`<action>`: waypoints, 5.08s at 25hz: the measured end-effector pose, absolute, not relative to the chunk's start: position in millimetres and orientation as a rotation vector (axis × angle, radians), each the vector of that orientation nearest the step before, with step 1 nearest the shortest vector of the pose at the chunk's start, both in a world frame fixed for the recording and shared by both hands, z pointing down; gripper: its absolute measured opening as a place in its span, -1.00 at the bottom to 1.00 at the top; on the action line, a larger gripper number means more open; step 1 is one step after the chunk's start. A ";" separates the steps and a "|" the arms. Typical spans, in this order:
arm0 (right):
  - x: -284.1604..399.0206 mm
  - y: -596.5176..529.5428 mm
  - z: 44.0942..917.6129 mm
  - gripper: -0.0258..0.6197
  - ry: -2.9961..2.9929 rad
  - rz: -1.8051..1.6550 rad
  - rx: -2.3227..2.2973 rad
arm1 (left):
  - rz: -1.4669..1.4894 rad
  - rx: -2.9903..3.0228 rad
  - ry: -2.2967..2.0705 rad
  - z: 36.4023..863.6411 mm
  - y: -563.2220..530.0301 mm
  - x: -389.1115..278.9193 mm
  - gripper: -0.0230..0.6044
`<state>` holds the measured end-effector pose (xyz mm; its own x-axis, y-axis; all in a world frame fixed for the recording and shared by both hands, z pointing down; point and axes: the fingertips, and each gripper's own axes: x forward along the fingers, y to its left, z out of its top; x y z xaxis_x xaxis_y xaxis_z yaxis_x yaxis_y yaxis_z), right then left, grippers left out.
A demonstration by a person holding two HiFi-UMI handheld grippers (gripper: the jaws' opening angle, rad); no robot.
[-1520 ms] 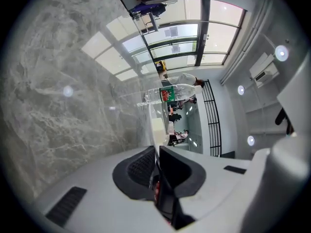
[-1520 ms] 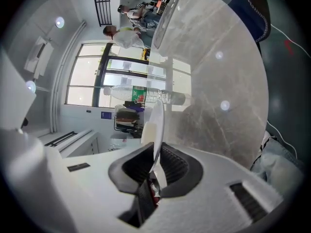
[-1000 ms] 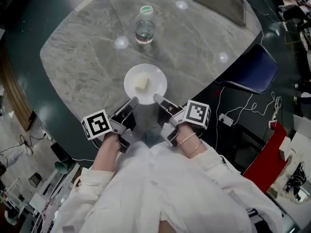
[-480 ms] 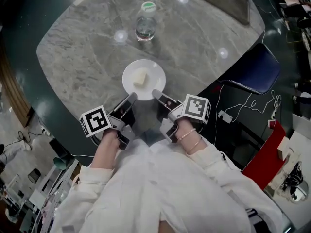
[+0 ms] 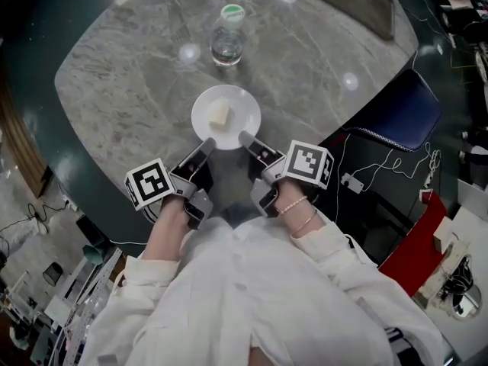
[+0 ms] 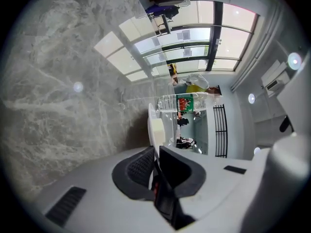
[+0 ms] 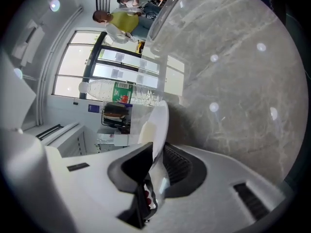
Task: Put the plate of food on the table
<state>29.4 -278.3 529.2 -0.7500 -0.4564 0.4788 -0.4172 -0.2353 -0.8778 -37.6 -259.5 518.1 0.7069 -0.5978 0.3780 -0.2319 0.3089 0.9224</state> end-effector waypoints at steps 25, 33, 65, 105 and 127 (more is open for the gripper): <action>48.2 -305.4 540.4 -0.54 1.930 -2.182 -1.172 | -0.125 1.275 -0.965 552.9 -281.8 -52.7 -0.84; 50.3 -303.9 544.3 -0.54 1.929 -2.193 -1.177 | -0.059 1.292 -1.009 559.3 -283.5 -51.8 -0.84; 62.1 -272.2 529.1 -0.54 1.917 -2.094 -1.223 | -0.053 1.314 -1.058 555.2 -261.3 -64.4 -0.63; 14.4 -230.3 356.9 -0.92 2.819 -1.228 -0.876 | -0.135 2.093 -0.847 364.9 -220.3 -35.6 -0.86; 0.7 -220.0 353.6 -0.92 2.977 -1.187 -0.732 | -0.101 2.095 -0.833 366.0 -216.1 -25.8 -0.86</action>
<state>0.7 -220.0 353.6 -0.8908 -0.3490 0.2911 -0.4536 0.6421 -0.6181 -25.8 -216.1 366.0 0.7741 -0.5945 0.2174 -0.5251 -0.4112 0.7451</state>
